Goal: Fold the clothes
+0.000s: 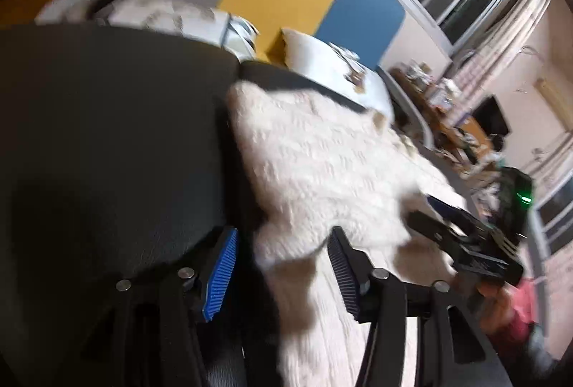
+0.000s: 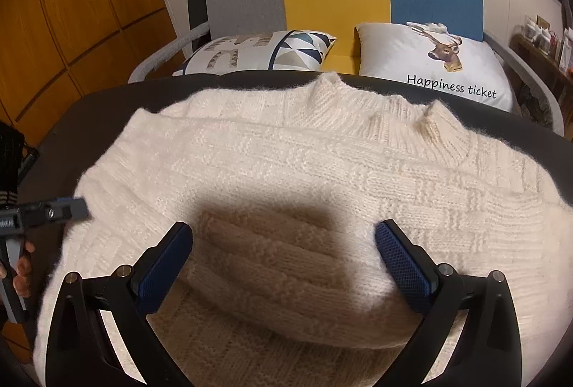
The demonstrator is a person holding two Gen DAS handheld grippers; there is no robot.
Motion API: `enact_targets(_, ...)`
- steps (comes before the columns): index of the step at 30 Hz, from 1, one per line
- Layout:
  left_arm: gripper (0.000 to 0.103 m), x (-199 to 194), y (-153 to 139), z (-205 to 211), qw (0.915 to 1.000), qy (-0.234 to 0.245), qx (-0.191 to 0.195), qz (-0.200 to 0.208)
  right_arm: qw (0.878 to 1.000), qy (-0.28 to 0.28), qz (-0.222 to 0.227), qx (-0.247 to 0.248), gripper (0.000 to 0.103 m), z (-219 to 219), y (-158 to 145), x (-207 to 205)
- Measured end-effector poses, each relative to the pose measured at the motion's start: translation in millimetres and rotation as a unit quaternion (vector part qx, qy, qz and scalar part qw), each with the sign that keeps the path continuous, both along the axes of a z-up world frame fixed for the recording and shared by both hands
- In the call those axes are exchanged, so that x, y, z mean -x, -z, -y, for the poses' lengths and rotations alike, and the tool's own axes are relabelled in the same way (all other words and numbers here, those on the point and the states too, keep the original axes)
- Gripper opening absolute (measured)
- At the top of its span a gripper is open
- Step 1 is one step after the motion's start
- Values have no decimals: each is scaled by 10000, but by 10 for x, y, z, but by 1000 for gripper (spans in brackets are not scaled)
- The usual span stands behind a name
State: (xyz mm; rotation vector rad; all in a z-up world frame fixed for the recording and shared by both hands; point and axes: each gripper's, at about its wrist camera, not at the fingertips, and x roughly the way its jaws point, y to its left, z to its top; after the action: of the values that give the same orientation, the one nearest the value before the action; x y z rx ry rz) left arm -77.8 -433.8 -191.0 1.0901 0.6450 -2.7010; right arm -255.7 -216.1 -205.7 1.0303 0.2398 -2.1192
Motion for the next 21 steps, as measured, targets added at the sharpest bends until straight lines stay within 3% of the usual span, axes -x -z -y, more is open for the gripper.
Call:
enact_targets(1,30,20,-14,-20,9999,-58,118,-14,10000,21,-25,-12,103,0,-15,-17)
enact_targets(2,26,40,-29,-39,9997,-117,236,-29,10000,2,-9,67,103,-21,-37,-23)
enact_targets(6,22,10,-48,-233,9956,63,932,108,9960,127,365,812,103,-244,-62,73)
enact_targets(9,34,-114,54,-36,9999,-39,136,48,9910,198,653,1147,103,-334,-11,158)
enact_targets(12,41,-183,125,34,9998,4,-121,161,9931,188,575,1009,103,-279,-16,126)
enact_targets(15,44,-209,159,-74,9991,212,63,357,9941,189,534,928,103,-246,-16,112)
enact_targets(18,44,-59,112,-105,9985,-2,360,408,9942,187,525,922,103,-246,-13,120)
enact_targets(21,44,71,106,-66,9982,-227,390,383,9942,179,520,919,103,-262,-11,126)
